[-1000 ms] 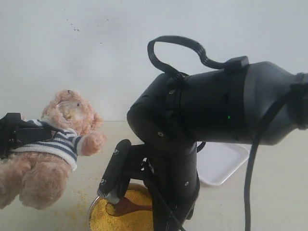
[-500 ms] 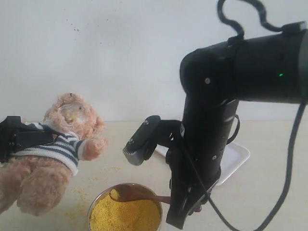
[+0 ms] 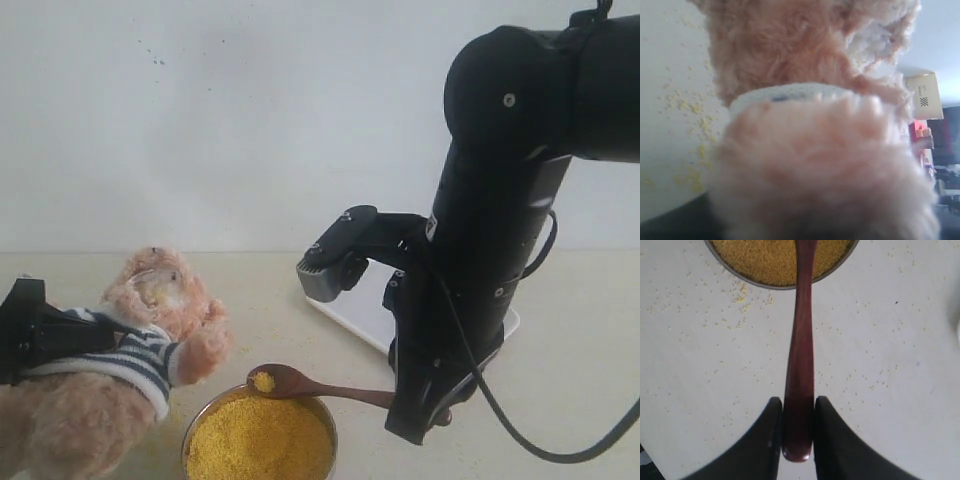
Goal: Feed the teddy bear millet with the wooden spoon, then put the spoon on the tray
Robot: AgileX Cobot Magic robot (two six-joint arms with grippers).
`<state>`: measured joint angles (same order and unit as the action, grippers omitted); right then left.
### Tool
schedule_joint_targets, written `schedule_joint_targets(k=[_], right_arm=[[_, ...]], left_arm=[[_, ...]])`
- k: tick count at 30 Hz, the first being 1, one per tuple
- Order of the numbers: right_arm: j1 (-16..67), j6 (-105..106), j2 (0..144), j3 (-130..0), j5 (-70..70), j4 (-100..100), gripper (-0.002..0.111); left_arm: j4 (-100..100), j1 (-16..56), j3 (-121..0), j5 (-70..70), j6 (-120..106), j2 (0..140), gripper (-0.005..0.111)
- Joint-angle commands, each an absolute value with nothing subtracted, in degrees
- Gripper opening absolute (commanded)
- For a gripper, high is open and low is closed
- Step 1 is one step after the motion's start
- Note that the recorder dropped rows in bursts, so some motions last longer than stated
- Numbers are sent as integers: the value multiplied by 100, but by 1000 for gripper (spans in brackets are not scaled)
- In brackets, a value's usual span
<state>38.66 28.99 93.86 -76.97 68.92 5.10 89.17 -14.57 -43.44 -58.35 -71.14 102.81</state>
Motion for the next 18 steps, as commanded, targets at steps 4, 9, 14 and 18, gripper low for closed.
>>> schedule_joint_targets(k=[4,9,14,18], right_arm=[[3822,3017,9317,-7729,6996,562,0],[3822,3057,9317,-7729,6996,549,0],[3822,3117,9317,-7729,6919,548,0],[3822,3006,9317,-7729,6738,548,0]], left_arm=[[8882,-1474,-4114,-6996,-6904,10078,4],[8711,-1474,-3839,-6500,-7008,9518,4],[8656,-1474,-3422,-5933,-7008,8872,4],[8196,-1474,-3152,-4935,-6522,8572,4]])
